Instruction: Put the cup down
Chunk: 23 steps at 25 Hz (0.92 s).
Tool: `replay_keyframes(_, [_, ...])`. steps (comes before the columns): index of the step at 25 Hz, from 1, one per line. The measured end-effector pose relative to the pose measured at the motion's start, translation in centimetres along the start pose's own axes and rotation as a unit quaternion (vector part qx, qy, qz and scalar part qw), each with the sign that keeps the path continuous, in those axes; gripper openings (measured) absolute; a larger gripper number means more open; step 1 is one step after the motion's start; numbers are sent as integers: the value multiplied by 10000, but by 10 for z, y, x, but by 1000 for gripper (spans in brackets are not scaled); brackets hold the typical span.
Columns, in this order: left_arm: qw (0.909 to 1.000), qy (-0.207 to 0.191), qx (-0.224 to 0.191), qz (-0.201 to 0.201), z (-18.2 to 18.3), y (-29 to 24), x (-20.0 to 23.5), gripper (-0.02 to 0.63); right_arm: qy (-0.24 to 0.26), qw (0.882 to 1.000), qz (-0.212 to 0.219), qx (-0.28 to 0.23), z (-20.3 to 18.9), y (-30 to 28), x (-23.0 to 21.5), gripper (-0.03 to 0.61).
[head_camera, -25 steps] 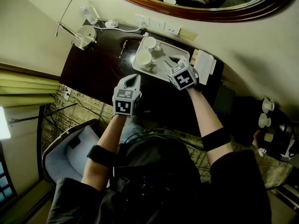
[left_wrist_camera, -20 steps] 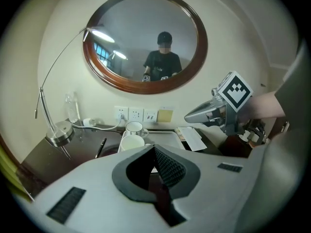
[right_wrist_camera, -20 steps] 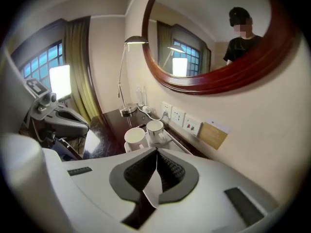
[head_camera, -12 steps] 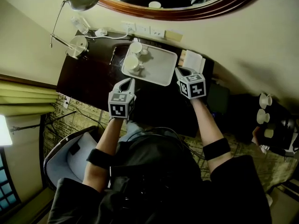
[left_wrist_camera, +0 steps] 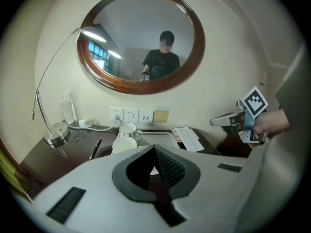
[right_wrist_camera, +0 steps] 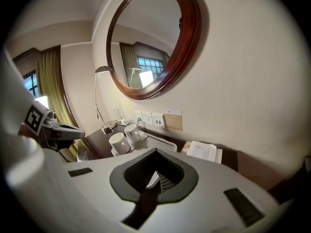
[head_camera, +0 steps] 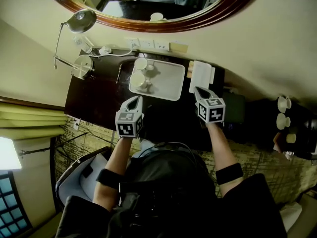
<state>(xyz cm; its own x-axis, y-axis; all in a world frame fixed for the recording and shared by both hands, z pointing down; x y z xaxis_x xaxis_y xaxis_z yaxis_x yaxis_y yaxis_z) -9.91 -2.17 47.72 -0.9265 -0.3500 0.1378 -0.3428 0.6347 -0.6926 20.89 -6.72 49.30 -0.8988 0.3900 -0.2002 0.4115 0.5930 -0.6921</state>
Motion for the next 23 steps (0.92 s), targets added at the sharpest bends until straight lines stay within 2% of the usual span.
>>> replay_keyframes(23, [10000, 13, -8, -50, -12, 10, -1, -14, -24, 9999, -2, 103, -20, 6, 10, -2])
Point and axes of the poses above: the fingertips, and each gripper's own axes: y backward along the fingers, x to its left, z out of its top, the point moved 7 cm from there along y, backward along the fingers, and after that the axes turned 8 degrees about x, right-handed, at the moved point
